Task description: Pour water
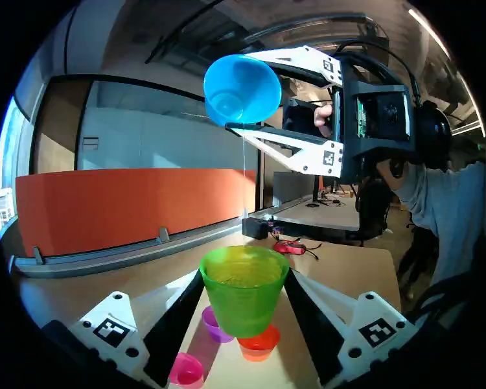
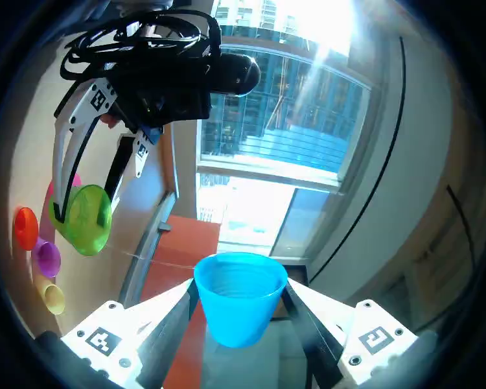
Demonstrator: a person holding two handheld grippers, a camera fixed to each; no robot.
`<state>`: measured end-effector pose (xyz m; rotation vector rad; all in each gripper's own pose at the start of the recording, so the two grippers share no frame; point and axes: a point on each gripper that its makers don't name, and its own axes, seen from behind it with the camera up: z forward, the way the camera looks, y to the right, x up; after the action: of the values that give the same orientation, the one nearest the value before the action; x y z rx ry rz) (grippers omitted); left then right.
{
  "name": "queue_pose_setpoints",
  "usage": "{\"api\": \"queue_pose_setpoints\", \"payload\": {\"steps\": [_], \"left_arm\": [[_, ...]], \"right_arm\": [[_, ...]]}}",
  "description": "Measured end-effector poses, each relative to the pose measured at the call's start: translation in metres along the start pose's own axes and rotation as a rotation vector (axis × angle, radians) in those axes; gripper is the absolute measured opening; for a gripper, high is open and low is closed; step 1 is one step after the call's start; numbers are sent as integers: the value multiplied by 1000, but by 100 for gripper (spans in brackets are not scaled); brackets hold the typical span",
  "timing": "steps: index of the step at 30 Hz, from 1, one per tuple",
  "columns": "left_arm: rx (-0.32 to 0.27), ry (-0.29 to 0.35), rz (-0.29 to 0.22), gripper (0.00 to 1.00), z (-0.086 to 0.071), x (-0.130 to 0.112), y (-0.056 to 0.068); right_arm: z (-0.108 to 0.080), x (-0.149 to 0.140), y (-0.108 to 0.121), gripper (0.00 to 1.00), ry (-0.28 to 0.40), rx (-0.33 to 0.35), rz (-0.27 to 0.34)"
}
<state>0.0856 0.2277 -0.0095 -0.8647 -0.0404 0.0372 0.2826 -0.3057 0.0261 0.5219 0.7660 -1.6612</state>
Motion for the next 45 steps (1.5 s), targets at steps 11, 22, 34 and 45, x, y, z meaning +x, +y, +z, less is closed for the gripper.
{"api": "queue_pose_setpoints", "payload": {"steps": [11,22,34,45], "left_arm": [[6,2,0,87,-1,1,-3],[8,8,11,87,-1,7,-1],[14,7,24,87,-1,10,-2],[18,12,33,87,-2,15,-3]], "right_arm": [[1,3,-4,91,2,-4,41],[-5,-6,-5,91,-3,-21,285],[-17,-11,-16,91,-6,-14,646],[-28,-10,-22,91,-21,-6,954]]}}
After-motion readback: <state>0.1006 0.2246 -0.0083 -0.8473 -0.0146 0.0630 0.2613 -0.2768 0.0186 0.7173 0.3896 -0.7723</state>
